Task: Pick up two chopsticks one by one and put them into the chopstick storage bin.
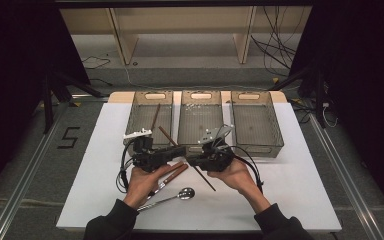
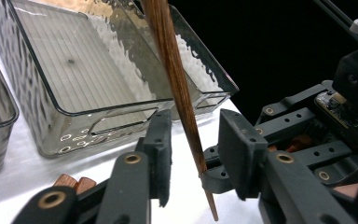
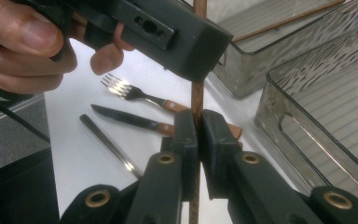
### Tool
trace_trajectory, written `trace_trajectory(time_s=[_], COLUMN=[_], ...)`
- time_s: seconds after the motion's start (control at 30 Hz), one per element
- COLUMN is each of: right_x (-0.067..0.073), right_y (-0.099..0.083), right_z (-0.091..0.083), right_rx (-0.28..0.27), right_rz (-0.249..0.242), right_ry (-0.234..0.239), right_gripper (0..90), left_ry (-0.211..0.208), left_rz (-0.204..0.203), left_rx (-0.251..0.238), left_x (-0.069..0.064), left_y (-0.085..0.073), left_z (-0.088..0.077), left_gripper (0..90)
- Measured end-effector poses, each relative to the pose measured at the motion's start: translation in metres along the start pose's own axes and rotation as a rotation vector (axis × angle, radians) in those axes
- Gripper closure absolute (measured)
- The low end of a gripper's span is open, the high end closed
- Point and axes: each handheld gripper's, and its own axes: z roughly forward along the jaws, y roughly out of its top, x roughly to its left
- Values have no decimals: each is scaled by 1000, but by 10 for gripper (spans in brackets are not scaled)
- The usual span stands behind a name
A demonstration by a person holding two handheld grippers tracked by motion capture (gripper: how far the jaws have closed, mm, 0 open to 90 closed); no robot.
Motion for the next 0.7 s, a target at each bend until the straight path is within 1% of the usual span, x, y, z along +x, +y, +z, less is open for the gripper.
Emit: trace_trajectory(time_s=[0.23,0.43,0.57,0.63,0.7], right_x=[0,1,2,2,1], right_y=[0,0,-1,-1,-1], right_z=[1,0,-2,-2,-3], right_rx=[-13,-26,-37,-36,-43], right_rz=[-10,-11,-19,-21,-17], right_ry=[1,3,-2,-1,4], right_gripper=[854,854,852,844,823], left_ry=[-20,-30,-67,-67,-50], left_rz=[-3,-7,-25,-18,2], left_rx=[-2,-7,-1,2,0], left_x=[1,2,4,3,3], left_y=[1,2,3,4,6], left_z=[0,0,-1,-1,-4], left_gripper=[707,786,824,836,841])
